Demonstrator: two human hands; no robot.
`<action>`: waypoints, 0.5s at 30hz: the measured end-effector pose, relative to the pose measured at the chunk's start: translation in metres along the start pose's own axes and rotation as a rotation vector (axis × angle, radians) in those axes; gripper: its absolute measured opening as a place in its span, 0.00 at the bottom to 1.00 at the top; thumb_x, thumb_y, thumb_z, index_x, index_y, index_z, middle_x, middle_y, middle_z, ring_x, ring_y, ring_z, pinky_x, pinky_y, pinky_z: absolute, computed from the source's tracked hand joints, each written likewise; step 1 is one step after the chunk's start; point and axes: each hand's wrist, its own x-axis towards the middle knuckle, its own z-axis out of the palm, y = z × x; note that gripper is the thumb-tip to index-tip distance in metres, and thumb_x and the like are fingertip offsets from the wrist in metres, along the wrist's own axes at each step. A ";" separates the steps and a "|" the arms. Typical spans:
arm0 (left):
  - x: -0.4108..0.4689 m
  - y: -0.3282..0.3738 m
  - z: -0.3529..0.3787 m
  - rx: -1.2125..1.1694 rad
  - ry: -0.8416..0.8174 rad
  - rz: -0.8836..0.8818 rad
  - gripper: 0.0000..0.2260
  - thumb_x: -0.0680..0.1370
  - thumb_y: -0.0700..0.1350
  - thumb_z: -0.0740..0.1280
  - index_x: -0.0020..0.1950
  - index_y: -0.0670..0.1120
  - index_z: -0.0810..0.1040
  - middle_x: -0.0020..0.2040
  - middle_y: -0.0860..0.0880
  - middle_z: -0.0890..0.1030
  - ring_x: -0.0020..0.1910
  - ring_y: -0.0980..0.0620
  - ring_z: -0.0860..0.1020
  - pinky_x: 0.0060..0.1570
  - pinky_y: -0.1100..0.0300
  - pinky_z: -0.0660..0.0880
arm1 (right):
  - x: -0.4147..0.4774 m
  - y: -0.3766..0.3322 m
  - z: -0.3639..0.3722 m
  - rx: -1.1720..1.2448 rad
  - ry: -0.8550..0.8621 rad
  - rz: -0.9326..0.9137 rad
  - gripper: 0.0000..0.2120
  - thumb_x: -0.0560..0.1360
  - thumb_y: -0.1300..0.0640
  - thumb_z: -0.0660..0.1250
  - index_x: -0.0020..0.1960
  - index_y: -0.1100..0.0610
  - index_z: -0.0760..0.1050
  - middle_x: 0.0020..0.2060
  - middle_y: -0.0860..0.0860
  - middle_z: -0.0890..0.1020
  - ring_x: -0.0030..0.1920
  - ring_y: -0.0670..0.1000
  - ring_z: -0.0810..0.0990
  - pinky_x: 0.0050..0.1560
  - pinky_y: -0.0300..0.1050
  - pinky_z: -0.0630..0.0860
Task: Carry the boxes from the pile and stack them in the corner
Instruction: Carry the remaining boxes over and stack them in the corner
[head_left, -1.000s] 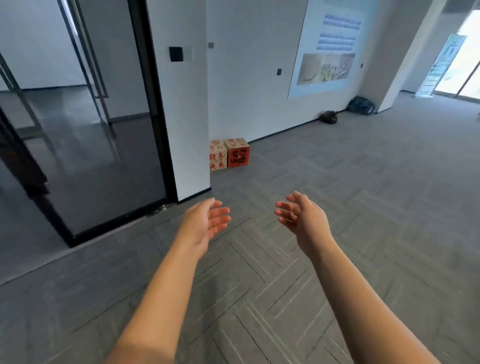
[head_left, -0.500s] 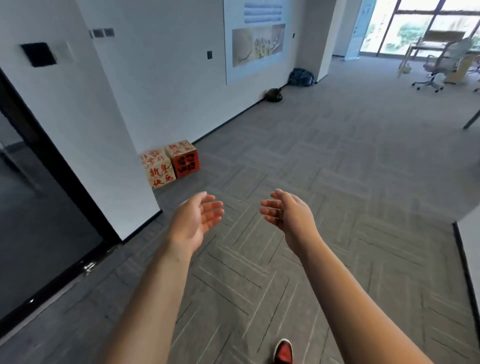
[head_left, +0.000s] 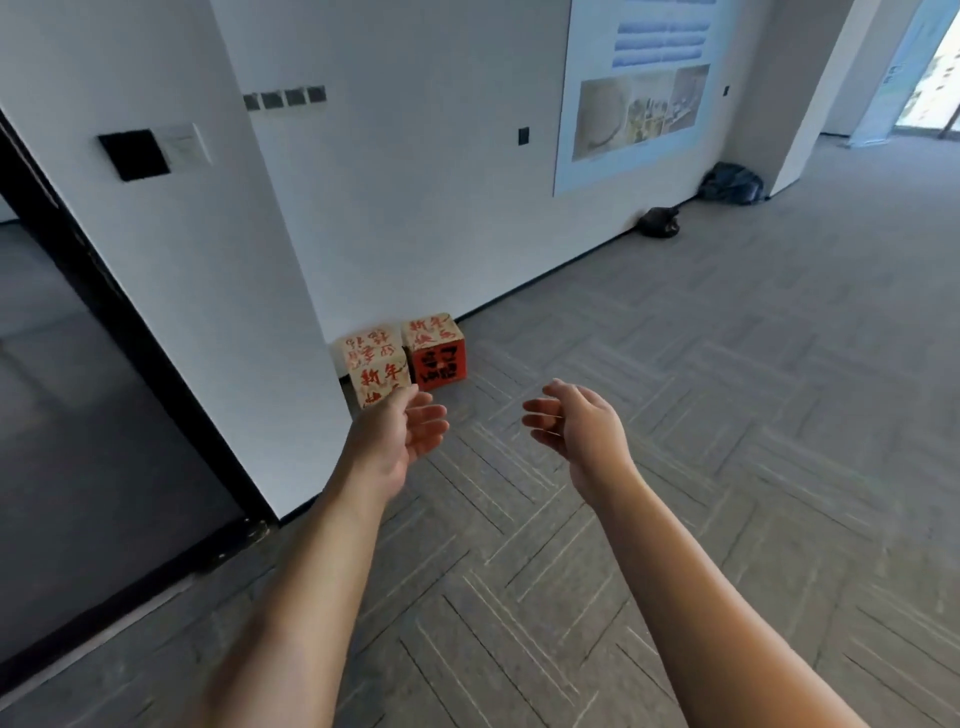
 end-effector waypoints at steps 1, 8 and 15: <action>0.020 0.004 -0.001 -0.010 0.013 0.000 0.13 0.84 0.46 0.62 0.58 0.37 0.78 0.50 0.38 0.83 0.45 0.45 0.82 0.47 0.53 0.78 | 0.020 -0.004 0.010 -0.012 -0.018 0.003 0.08 0.84 0.55 0.65 0.58 0.59 0.79 0.48 0.58 0.88 0.46 0.55 0.86 0.56 0.54 0.82; 0.197 0.032 -0.024 -0.145 0.098 -0.018 0.14 0.84 0.46 0.62 0.60 0.36 0.78 0.50 0.38 0.84 0.47 0.43 0.82 0.49 0.51 0.79 | 0.192 -0.013 0.089 -0.117 -0.078 0.013 0.09 0.85 0.56 0.64 0.58 0.61 0.79 0.50 0.59 0.87 0.47 0.56 0.86 0.56 0.53 0.82; 0.386 0.102 0.000 -0.147 0.110 -0.051 0.13 0.84 0.46 0.60 0.53 0.38 0.79 0.48 0.38 0.83 0.45 0.44 0.81 0.48 0.51 0.78 | 0.365 -0.056 0.147 -0.130 -0.031 -0.005 0.09 0.85 0.56 0.63 0.56 0.60 0.79 0.49 0.59 0.87 0.46 0.55 0.86 0.56 0.53 0.82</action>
